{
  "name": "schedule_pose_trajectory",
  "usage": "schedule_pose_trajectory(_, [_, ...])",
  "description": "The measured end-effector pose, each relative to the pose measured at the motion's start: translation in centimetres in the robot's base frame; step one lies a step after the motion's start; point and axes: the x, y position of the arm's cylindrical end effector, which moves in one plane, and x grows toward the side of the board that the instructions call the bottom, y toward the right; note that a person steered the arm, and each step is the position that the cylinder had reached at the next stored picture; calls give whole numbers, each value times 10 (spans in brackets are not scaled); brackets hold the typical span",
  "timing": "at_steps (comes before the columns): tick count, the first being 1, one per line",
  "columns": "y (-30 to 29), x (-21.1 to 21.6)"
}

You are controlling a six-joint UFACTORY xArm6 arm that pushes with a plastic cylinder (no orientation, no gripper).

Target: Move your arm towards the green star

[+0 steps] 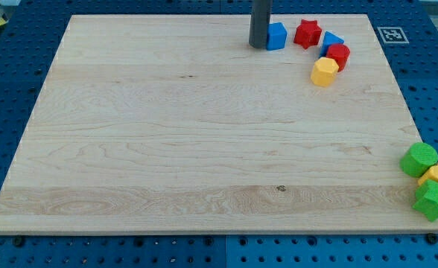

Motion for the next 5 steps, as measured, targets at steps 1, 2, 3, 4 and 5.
schedule_pose_trajectory(1, [1,-9])
schedule_pose_trajectory(2, [4,-17])
schedule_pose_trajectory(3, [15,-17])
schedule_pose_trajectory(4, [18,-17])
schedule_pose_trajectory(5, [-5,-12])
